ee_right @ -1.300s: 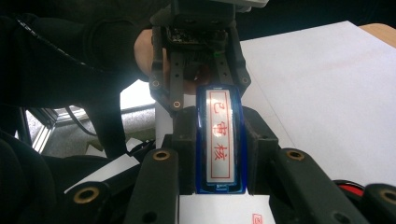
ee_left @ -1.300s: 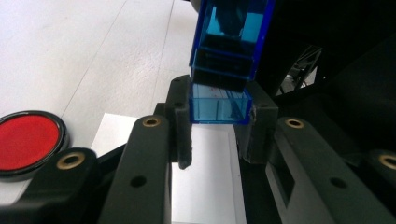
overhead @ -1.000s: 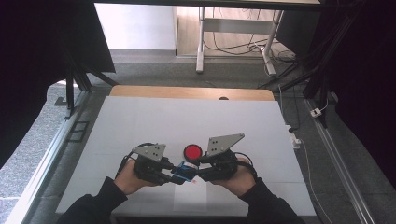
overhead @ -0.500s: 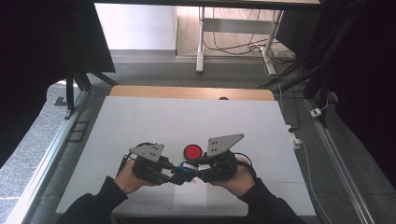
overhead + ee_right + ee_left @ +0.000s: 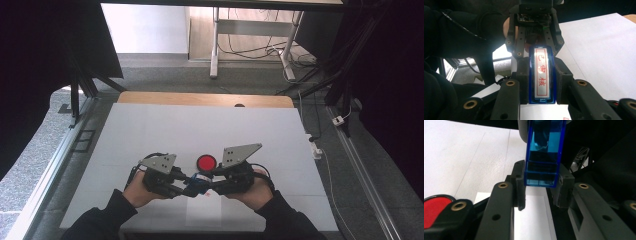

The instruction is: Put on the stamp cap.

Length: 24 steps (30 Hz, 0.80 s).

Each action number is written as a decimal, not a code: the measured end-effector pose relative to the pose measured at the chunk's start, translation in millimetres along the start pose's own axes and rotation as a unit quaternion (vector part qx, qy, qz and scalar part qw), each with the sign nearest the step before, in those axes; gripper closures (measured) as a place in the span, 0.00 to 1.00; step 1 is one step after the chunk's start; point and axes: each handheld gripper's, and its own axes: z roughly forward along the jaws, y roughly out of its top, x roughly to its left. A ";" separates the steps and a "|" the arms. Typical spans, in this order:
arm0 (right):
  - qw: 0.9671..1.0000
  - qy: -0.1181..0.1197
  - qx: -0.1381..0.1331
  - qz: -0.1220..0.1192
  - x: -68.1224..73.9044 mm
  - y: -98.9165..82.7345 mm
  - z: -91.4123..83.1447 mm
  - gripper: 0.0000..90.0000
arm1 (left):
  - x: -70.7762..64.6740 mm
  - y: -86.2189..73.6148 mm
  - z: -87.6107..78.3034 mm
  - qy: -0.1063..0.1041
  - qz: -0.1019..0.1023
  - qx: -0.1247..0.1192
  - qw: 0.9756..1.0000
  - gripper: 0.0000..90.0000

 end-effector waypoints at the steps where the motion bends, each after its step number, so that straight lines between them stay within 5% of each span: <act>1: 1.000 -0.002 0.000 0.000 -0.1 -0.1 0.1 0.78 | -0.3 -0.1 -0.1 0.006 -0.002 0.001 1.000 0.73; 16: 1.000 -0.023 -0.002 -0.001 -1.7 -1.5 -2.6 0.78 | -8.0 -3.9 -11.4 0.073 -0.027 0.022 0.997 0.50; 24: 0.999 -0.032 -0.003 -0.002 -1.5 -2.6 -3.7 0.78 | -15.9 -8.4 -21.1 0.116 -0.046 0.033 0.992 0.41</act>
